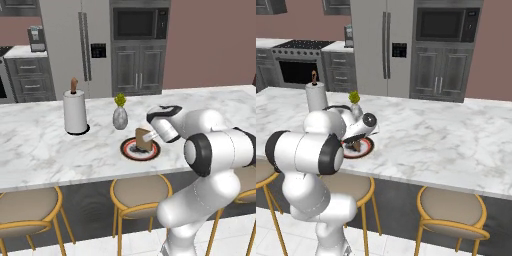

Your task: Start the toaster. Once the lever pops up, take the bread to the plate on the dining counter.

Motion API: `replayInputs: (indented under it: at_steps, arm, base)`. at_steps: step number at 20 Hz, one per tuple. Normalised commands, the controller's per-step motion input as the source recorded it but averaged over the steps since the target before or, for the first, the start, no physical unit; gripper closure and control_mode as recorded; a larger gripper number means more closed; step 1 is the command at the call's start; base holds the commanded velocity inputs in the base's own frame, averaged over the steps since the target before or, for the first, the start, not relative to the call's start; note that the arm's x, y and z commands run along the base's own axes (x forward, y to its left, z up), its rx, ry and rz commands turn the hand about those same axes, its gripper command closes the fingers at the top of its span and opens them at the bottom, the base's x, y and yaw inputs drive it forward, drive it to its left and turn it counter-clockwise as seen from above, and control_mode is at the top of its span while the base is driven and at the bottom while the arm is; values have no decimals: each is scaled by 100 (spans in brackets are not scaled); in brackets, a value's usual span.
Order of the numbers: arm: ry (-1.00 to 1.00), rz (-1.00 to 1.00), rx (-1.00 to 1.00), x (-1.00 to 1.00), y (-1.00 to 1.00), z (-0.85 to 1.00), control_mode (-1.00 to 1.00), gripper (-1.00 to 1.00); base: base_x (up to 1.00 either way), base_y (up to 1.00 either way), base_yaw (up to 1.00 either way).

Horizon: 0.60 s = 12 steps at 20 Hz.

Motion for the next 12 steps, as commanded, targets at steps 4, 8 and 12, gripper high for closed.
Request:
replayInputs:
  at_steps: [4,8,12]
  arm:
    - [0,0,0,0,0,-5,-100,100]
    - [0,0,0,0,0,0,-100,100]
    - [0,0,0,0,0,0,-100,100]
  base:
    - [0,0,0]
    - [0,0,0]
    - [0,0,0]
